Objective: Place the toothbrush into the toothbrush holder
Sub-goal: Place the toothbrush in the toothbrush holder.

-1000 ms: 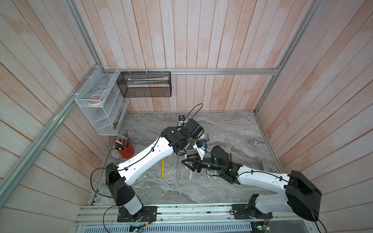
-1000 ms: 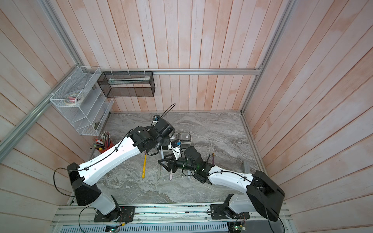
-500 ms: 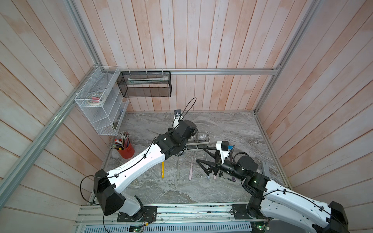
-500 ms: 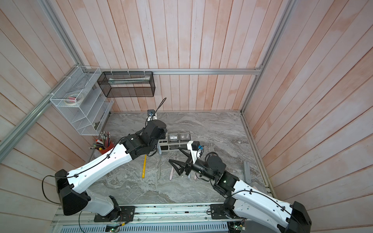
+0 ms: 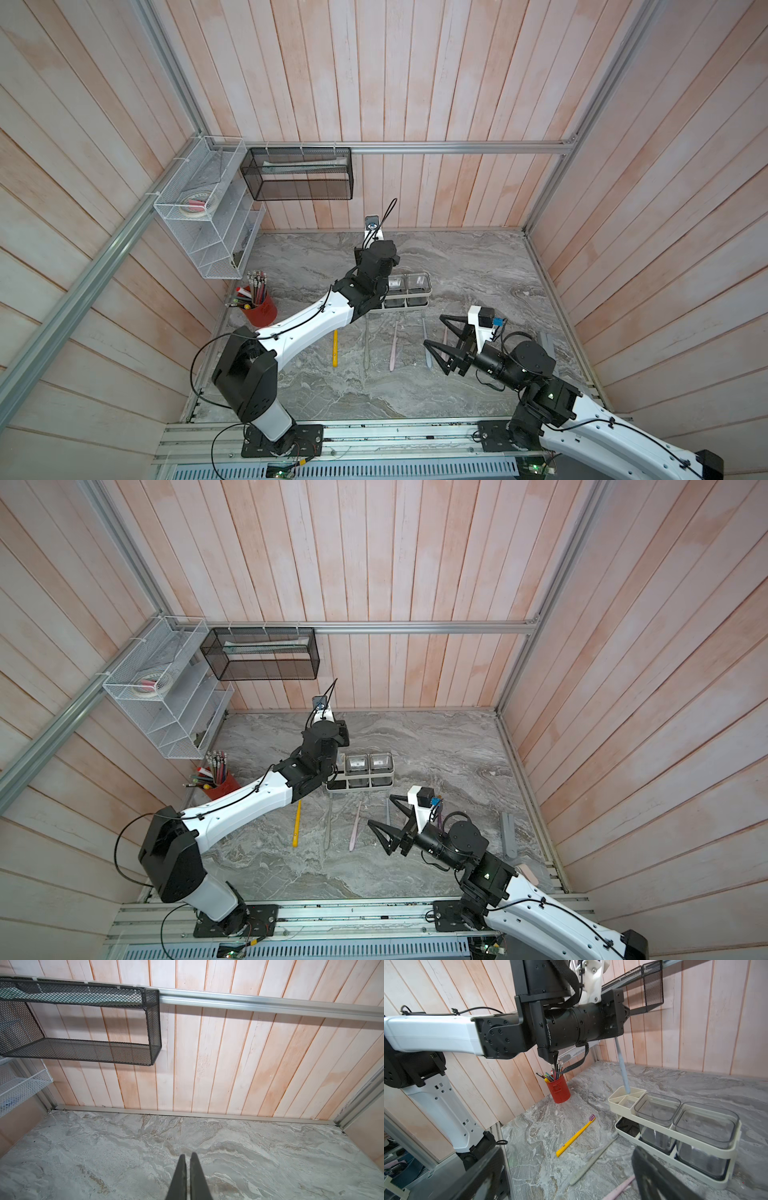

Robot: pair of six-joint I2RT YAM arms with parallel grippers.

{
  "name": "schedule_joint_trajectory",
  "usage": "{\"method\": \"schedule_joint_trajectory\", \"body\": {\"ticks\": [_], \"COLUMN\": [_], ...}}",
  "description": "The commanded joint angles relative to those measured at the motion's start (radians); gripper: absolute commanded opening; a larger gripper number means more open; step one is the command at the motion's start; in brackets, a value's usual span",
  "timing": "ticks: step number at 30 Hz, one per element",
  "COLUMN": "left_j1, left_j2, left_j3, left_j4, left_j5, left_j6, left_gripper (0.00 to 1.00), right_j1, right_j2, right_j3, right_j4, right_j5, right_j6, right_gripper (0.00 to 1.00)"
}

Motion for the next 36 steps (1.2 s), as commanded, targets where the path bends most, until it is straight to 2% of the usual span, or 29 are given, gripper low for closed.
{"method": "schedule_joint_trajectory", "body": {"ticks": [1, 5, 12, 24, 36], "left_j1": [0.006, 0.007, 0.009, 0.008, 0.001], "left_j2": [0.017, 0.016, 0.024, -0.046, -0.050], "left_j3": [-0.007, -0.054, -0.052, -0.175, -0.234], "left_j4": [0.108, 0.171, 0.161, 0.180, 0.229], "left_j5": [0.021, 0.019, 0.029, 0.047, 0.022], "left_j6": [0.023, 0.022, 0.016, -0.002, 0.013], "left_gripper": [0.00, 0.00, 0.00, 0.00, 0.00], "right_j1": [0.002, 0.002, 0.002, 0.002, 0.001], "right_j2": [-0.021, -0.022, -0.002, 0.006, 0.014], "right_j3": [-0.019, -0.027, -0.030, -0.044, -0.076], "right_j4": [-0.057, -0.054, -0.042, -0.028, 0.007], "right_j5": [0.018, 0.008, -0.015, -0.028, -0.039], "right_j6": [0.007, 0.017, 0.019, 0.030, 0.046], "right_gripper": [0.98, 0.98, 0.98, 0.98, 0.98]}}
